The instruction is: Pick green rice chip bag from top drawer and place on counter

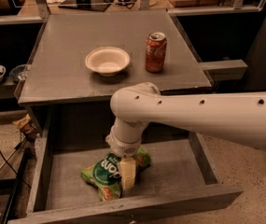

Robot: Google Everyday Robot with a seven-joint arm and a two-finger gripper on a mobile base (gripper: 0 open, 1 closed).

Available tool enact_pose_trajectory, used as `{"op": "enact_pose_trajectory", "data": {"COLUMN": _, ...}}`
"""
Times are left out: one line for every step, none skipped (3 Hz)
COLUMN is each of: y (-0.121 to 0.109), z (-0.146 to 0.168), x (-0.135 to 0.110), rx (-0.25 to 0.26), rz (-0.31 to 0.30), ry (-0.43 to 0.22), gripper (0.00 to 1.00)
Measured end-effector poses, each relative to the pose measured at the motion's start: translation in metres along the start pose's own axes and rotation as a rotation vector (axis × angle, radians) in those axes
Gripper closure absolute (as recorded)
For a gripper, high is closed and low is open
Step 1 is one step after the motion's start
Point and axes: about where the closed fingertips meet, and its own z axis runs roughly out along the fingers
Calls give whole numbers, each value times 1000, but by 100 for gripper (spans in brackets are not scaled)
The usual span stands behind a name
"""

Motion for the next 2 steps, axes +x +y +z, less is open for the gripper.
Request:
{"op": "enact_pose_trajectory", "data": {"y": -9, "z": 3, "x": -1, "rx": 6, "rz": -18, "ry": 1, "gripper": 0}}
{"op": "enact_pose_trajectory", "data": {"y": -12, "z": 19, "x": -9, "rx": -29, "rz": -13, "ry": -28, "gripper": 0}}
